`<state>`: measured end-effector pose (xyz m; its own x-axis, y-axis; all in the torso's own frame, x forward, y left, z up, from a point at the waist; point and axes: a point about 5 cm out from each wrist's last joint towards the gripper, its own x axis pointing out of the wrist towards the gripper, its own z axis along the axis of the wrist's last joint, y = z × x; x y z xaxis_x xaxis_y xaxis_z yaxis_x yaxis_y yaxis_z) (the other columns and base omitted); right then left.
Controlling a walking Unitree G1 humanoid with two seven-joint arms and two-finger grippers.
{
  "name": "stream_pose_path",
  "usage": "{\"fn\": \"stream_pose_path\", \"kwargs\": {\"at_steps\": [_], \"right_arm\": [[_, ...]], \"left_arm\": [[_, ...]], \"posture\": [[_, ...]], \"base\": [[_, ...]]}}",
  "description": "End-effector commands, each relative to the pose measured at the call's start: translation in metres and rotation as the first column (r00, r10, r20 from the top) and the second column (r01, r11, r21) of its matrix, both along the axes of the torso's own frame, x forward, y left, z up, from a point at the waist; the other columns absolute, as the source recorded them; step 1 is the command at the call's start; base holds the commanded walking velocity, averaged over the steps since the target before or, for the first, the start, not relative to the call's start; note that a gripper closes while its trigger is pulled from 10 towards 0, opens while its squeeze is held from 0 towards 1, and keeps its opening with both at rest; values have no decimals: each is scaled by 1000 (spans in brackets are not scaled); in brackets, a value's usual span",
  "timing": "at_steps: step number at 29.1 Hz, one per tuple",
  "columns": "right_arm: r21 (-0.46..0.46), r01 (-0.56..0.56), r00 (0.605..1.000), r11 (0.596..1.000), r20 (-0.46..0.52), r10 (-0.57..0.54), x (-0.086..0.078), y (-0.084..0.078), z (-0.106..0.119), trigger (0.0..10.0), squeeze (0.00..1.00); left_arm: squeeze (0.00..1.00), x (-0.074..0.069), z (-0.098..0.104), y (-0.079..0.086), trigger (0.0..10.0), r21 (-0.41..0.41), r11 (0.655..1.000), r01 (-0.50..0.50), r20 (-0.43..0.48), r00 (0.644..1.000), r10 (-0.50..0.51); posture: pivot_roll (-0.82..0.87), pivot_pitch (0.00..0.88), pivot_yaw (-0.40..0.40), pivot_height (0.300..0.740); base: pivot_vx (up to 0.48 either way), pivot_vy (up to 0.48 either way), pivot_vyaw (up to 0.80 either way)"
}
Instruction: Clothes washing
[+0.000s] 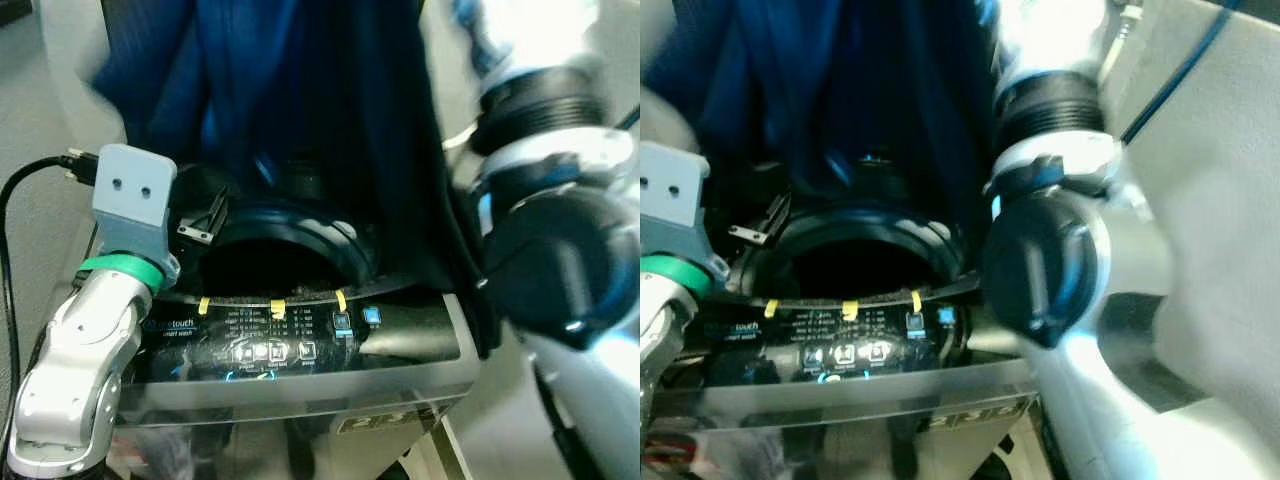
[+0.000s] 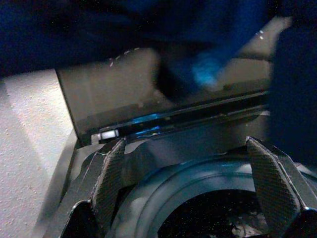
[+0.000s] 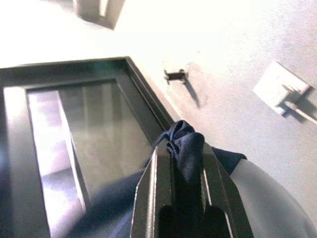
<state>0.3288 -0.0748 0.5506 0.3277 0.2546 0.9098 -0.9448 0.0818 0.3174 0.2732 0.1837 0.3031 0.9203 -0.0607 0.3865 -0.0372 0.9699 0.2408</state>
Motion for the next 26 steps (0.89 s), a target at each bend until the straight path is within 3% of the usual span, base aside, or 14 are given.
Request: {"fn": "stream_pose_path", "kwargs": {"at_steps": [1, 2, 3, 4, 5, 6, 7, 10, 11, 20, 23, 24, 25, 26], "right_arm": [[-219, 24, 995, 975, -92, -45, 23, 30, -40, 10000, 0], [-219, 24, 995, 975, -92, -45, 23, 30, -40, 10000, 0], [-338, 51, 992, 940, -90, -86, 29, 41, -56, 10000, 0], [-598, 135, 979, 790, -40, -198, 41, 66, -98, 10000, 0], [-598, 135, 979, 790, -40, -198, 41, 66, -98, 10000, 0], [-694, 167, 974, 700, 5, -227, 45, 75, -116, 10000, 0], [-694, 167, 974, 700, 5, -227, 45, 75, -116, 10000, 0], [-877, 235, 949, 418, 114, -295, 58, 86, -172, 10000, 0], [-898, 249, 939, 362, 132, -319, 61, 85, -184, 10000, 0], [-921, 249, 890, 301, 95, -445, 72, 69, -198, 10000, 0], [-974, 213, 912, 74, 171, -373, 74, 62, -219, 10000, 0], [-974, 213, 912, 74, 171, -373, 74, 62, -219, 10000, 0], [-975, 220, 911, 0, 206, -357, 76, 57, -225, 10000, 612], [-975, 220, 911, 0, 206, -357, 76, 57, -225, 10000, 612]], "left_arm": [[0, -2, -2, -1, 10000, 9, 1000, -2, -5, 1000, 2], [0, -2, -2, -1, 10000, 9, 1000, -2, -5, 1000, 2], [0, -2, -2, -2, 10000, 10, 1000, 2, -7, 1000, -2], [0, 0, -2, -5, 10000, 19, 1000, 17, -10, 1000, -17], [0, 0, -2, -5, 10000, 19, 1000, 17, -10, 1000, -17], [0, 1, -1, -6, 10000, 21, 999, 24, -12, 1000, -24], [0, 1, -1, -6, 10000, 21, 999, 24, -12, 1000, -24], [0, 3, -2, -8, 10000, 25, 999, 46, -22, 999, -46], [0, 3, -2, -9, 10000, 27, 998, 53, -25, 998, -52], [0, 1, -4, -17, 10000, 36, 994, 100, -37, 994, -99], [0, -1, -5, -19, 10000, 46, 991, 125, -49, 991, -123], [0, -1, -5, -19, 10000, 46, 991, 125, -49, 991, -123], [0, -1, -6, -20, 10000, 55, 988, 143, -59, 988, -139], [0, -1, -6, -20, 10000, 55, 988, 143, -59, 988, -139]], "posture": [[59, 61, -78, 740], [59, 61, -78, 740], [59, 61, -75, 740], [56, 61, -71, 740], [56, 61, -71, 740], [53, 62, -64, 740], [53, 62, -64, 740], [48, 65, -55, 740], [48, 65, -55, 740], [50, 71, -57, 740], [53, 71, -57, 740], [53, 71, -57, 740], [56, 70, -56, 740], [56, 70, -56, 740]], "base": [[0, 0, 0], [0, 0, 0], [0, 0, 0], [0, 0, 0], [0, 0, 0], [0, 0, 0], [0, 0, 0], [0, 0, 0], [0, 0, 0], [0, 0, 0], [0, 0, 0], [0, 0, 0], [0, 0, 0], [0, 0, 0]]}}
